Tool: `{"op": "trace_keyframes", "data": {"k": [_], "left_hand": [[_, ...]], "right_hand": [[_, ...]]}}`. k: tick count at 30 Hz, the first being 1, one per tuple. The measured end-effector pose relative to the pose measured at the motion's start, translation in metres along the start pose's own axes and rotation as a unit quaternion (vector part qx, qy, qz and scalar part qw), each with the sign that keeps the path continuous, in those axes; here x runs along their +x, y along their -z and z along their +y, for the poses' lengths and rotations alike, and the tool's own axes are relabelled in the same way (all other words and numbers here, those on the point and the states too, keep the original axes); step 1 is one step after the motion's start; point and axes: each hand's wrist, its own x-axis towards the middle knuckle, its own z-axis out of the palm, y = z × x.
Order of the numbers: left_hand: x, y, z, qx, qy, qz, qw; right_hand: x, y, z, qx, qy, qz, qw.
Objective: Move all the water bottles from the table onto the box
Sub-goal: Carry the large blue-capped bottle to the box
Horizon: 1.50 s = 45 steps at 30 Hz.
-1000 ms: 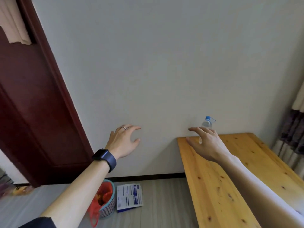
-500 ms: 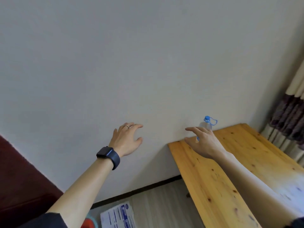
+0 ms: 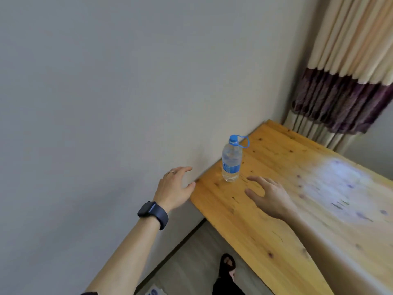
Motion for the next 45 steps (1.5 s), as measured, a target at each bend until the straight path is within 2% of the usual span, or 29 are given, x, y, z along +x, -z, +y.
{"op": "trace_keyframes", "data": {"k": [7, 14, 17, 22, 26, 29, 33, 35, 39, 42, 45], "left_hand": [[0.127, -0.034, 0.029, -0.061, -0.002, -0.090, 0.994], [0.209, -0.088, 0.075, -0.228, 0.026, -0.103, 0.968], [0.237, -0.119, 0.087, -0.267, 0.039, -0.099, 0.958], [0.274, -0.143, 0.072, -0.224, -0.036, -0.091, 0.970], [0.305, -0.142, 0.043, -0.161, -0.139, -0.107, 0.971], [0.319, -0.140, 0.035, -0.145, -0.175, -0.093, 0.969], [0.327, -0.151, 0.038, -0.150, -0.180, -0.071, 0.970], [0.333, -0.155, 0.039, -0.141, -0.166, -0.075, 0.973], [0.349, -0.153, 0.043, -0.134, -0.162, -0.079, 0.974], [0.360, -0.152, 0.044, -0.181, -0.094, -0.065, 0.977], [0.353, -0.150, 0.053, -0.194, -0.068, -0.107, 0.973]], "right_hand": [[0.087, -0.033, 0.025, 0.080, -0.121, -0.008, 0.989], [0.143, -0.068, 0.027, 0.165, -0.220, 0.018, 0.961], [0.159, -0.088, 0.028, 0.198, -0.252, 0.036, 0.947], [0.185, -0.129, 0.032, 0.265, -0.286, 0.069, 0.918], [0.213, -0.156, 0.027, 0.271, -0.265, 0.100, 0.920], [0.238, -0.172, 0.023, 0.291, -0.240, 0.141, 0.915], [0.266, -0.182, 0.015, 0.406, -0.237, 0.221, 0.854], [0.274, -0.181, 0.013, 0.424, -0.249, 0.240, 0.837], [0.276, -0.170, 0.015, 0.385, -0.256, 0.231, 0.856], [0.266, -0.157, 0.017, 0.306, -0.245, 0.203, 0.897], [0.239, -0.147, 0.018, 0.242, -0.258, 0.187, 0.917]]}}
